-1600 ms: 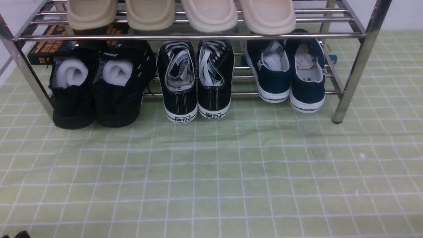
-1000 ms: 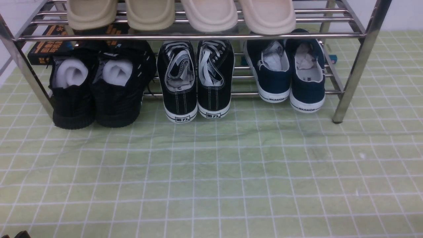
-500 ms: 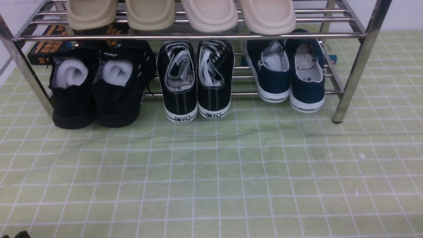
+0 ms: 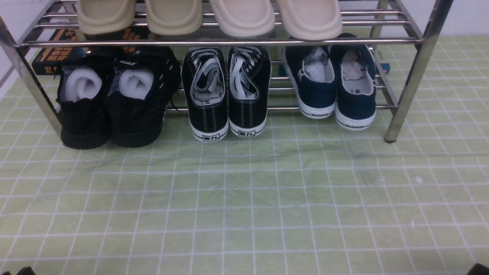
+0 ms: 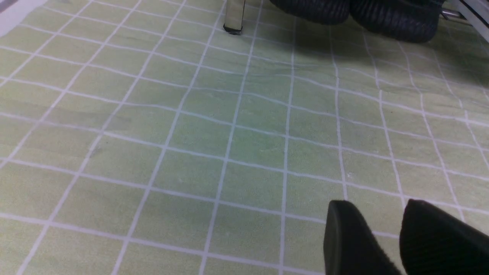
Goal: Take the shoes off the shelf with your hand from the green coffee tablecloth.
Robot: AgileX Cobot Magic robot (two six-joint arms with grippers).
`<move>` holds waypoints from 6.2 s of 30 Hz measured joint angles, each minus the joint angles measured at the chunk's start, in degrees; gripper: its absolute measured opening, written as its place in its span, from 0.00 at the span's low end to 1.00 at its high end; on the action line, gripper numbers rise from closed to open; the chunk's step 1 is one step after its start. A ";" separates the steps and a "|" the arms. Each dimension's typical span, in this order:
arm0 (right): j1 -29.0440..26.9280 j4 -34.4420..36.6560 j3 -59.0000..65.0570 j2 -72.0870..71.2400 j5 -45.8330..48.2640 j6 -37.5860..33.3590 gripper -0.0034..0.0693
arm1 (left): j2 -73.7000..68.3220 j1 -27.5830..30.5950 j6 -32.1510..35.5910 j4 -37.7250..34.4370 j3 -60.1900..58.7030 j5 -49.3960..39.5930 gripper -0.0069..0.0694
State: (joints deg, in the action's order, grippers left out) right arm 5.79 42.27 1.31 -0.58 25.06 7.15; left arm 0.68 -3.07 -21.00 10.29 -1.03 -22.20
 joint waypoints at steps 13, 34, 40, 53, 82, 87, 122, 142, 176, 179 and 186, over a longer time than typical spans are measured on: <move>0.00 -22.73 -22.61 13.64 2.12 -4.48 0.04 | 0.00 0.00 0.00 0.00 0.00 0.00 0.41; 5.39 -17.06 -53.48 76.37 20.04 -26.20 0.17 | 0.00 0.00 0.00 0.00 0.00 0.00 0.41; 16.17 -18.56 -68.67 87.84 26.49 -28.32 0.33 | 0.00 0.00 0.00 0.00 0.00 0.00 0.41; 23.42 -36.70 -95.28 105.40 20.63 -11.01 0.63 | 0.00 0.00 0.00 0.00 0.00 0.00 0.41; 23.42 -76.22 -98.70 118.31 4.83 31.31 0.70 | 0.00 0.00 0.00 0.05 0.00 0.00 0.41; 23.42 -77.04 -98.81 118.88 3.92 31.79 0.70 | 0.00 0.00 0.00 0.05 0.00 0.00 0.41; 23.53 -66.23 -98.83 114.41 14.23 28.87 0.13 | 0.00 0.00 0.00 0.05 0.00 0.00 0.41; 23.48 -55.21 -98.83 111.03 18.51 18.56 0.13 | 0.00 0.00 0.00 0.05 0.00 0.00 0.41; 31.87 -40.93 -98.83 92.76 47.49 5.40 0.12 | 0.00 0.00 0.00 0.11 0.00 0.00 0.41; 34.36 -40.99 -98.78 90.10 47.49 5.64 0.12 | 0.00 0.00 0.00 0.11 0.00 0.00 0.41; 45.67 -41.18 -93.06 86.58 47.17 12.14 0.12 | 0.00 0.00 0.00 0.11 0.00 0.00 0.41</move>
State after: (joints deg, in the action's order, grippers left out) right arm 51.46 1.10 -91.75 86.00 72.23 19.29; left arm 0.68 -3.07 -21.00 10.39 -1.03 -22.20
